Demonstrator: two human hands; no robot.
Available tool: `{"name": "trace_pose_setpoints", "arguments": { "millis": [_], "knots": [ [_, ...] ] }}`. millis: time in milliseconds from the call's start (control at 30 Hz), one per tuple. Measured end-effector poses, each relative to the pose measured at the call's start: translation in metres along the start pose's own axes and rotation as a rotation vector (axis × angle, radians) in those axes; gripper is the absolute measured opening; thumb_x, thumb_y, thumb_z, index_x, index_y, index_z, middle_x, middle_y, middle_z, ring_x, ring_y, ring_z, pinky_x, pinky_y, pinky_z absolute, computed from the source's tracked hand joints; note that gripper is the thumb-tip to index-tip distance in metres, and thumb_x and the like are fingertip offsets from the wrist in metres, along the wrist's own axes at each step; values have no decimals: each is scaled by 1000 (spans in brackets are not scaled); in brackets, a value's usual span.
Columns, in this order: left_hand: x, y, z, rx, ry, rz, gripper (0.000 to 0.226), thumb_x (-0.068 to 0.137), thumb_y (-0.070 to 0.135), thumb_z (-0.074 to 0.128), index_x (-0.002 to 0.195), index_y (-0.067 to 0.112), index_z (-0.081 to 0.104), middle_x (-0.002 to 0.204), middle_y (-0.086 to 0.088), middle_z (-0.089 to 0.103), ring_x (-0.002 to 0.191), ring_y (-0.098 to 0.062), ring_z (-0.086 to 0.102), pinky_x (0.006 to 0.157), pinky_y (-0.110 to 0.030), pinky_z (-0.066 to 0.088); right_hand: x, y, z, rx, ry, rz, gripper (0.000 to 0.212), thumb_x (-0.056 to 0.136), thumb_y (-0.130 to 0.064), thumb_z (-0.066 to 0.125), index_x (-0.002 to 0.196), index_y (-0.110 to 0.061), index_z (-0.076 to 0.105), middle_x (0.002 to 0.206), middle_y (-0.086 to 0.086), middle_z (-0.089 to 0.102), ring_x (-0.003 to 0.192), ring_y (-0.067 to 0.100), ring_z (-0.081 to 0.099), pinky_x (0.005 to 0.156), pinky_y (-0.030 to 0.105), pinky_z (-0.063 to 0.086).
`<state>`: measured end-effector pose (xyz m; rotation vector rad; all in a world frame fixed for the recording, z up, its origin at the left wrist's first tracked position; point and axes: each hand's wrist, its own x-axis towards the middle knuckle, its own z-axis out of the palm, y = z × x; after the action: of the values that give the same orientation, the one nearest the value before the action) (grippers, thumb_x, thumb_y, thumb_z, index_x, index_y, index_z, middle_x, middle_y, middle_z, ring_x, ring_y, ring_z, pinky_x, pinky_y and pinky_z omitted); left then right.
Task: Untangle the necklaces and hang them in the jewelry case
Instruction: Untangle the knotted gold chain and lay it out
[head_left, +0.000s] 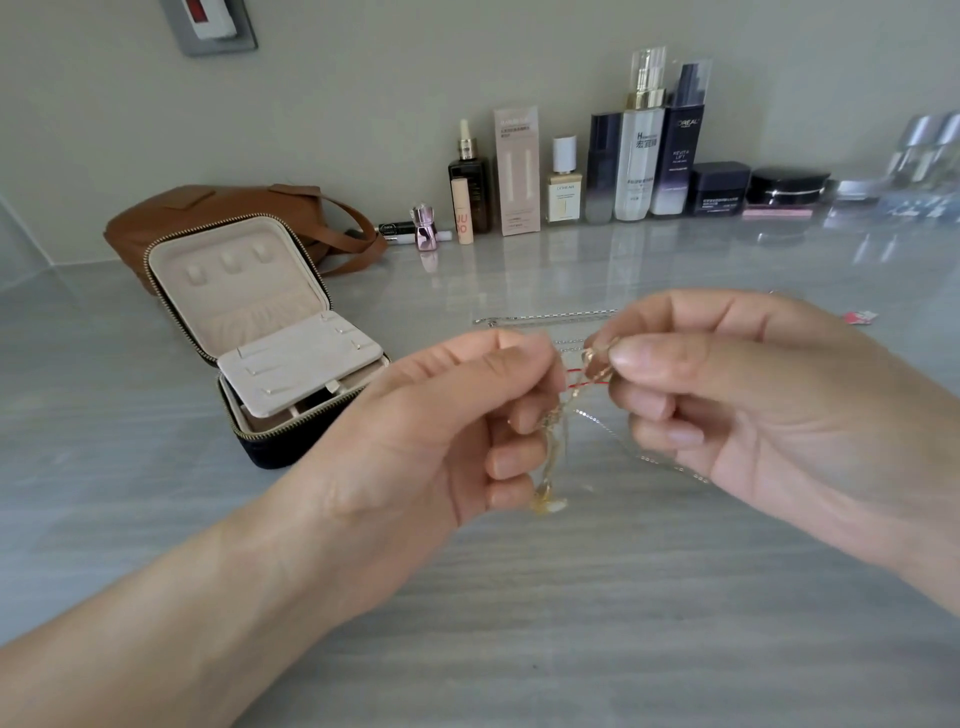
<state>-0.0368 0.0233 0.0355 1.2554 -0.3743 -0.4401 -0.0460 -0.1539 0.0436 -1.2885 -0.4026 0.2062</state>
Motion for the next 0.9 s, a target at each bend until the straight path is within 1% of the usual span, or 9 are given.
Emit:
{"name": "trace_pose_setpoints", "arguments": {
  "millis": [100,200,267,367,467,633,733,800,900],
  "knots": [
    [-1,-1,3,5,-39,12,18,80,22,64,64,17,62,55,6,46,43,-7,38,42,-20,30,1,2,-2,220,-57,62,18,58,5,63,61,-11,69,55,1,59,41,5,45,38,14,31],
    [-1,-2,3,-2,-44,20,19,81,25,58,64,18,61,57,5,49,44,-7,38,42,-19,31,0,3,-3,300,-64,124,15,53,1,62,59,-13,64,56,1,55,37,4,41,37,14,29],
    [-1,-2,3,-32,-73,28,22,86,25,54,66,18,61,60,5,51,45,-7,39,43,-19,33,0,3,-2,312,-92,151,10,52,-8,65,59,-15,63,54,0,52,36,4,38,37,15,29],
    [-2,-2,3,-97,-125,47,20,88,25,55,70,18,59,64,6,52,46,-6,41,44,-18,35,0,4,-4,255,-119,162,18,54,2,63,61,-16,65,51,-2,48,34,3,36,38,15,28],
    [-3,-3,5,-152,-153,41,18,87,25,52,71,17,59,64,6,52,46,-5,41,45,-18,36,1,3,-3,237,-102,154,15,53,-6,62,63,-16,67,47,-2,45,33,4,34,36,16,28],
    [-3,-2,5,-204,-191,-14,18,87,22,52,71,16,58,63,5,50,46,-7,39,45,-19,34,0,1,1,139,-66,114,19,47,-5,64,60,-19,64,47,-3,33,34,6,29,36,17,27],
    [-3,0,4,-210,-224,-42,15,82,27,57,71,17,58,64,6,48,48,-7,39,48,-20,35,-2,1,2,50,-69,99,29,52,8,61,60,-19,63,48,-2,36,36,7,27,37,17,26],
    [-4,0,4,-200,-206,-61,16,80,29,55,69,18,57,64,6,46,48,-7,38,48,-20,35,-3,0,3,-19,-71,84,26,61,4,56,60,-21,62,49,-3,39,38,7,27,38,17,25],
    [-6,1,6,-175,-183,-67,15,77,28,53,66,18,56,63,5,46,47,-8,36,48,-21,33,-3,-1,4,-96,-85,62,30,60,5,54,62,-24,62,53,0,43,40,7,31,39,17,25]
  ]
}}
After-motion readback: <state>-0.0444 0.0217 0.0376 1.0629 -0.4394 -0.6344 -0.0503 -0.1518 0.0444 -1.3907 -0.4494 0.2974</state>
